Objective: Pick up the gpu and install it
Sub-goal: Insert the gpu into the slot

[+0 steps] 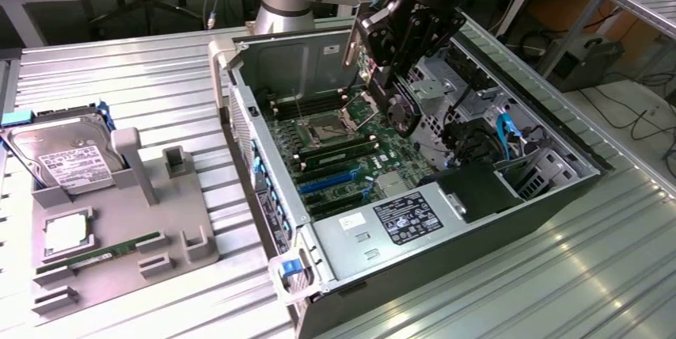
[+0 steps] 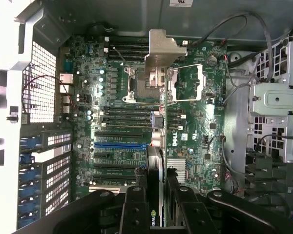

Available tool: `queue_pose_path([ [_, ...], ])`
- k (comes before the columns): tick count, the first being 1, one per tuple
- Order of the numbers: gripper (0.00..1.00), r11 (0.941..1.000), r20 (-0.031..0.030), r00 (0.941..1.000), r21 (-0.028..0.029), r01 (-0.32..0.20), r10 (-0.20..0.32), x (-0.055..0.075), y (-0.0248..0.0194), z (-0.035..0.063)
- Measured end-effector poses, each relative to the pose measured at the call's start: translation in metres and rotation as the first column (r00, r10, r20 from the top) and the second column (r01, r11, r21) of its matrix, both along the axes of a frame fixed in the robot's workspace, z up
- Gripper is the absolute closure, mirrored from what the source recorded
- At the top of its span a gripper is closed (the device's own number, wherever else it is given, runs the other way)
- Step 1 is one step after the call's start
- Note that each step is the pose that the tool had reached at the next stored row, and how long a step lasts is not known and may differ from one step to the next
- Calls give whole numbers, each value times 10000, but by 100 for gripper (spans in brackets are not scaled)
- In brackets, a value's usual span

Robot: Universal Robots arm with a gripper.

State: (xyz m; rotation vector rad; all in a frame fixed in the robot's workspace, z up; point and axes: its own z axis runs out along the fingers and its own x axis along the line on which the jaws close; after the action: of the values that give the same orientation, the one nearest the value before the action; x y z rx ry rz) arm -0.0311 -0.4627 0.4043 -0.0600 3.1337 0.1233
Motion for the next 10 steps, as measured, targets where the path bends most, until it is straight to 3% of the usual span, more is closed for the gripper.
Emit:
queue_pose_path([
  [4,74,10000,0,10000,0,-43,43,-1,0,0],
  [5,74,9991,0,9991,-1,-418,418,0,0,-2],
  [10,74,9910,0,9910,1,-1340,1340,0,0,-8],
])
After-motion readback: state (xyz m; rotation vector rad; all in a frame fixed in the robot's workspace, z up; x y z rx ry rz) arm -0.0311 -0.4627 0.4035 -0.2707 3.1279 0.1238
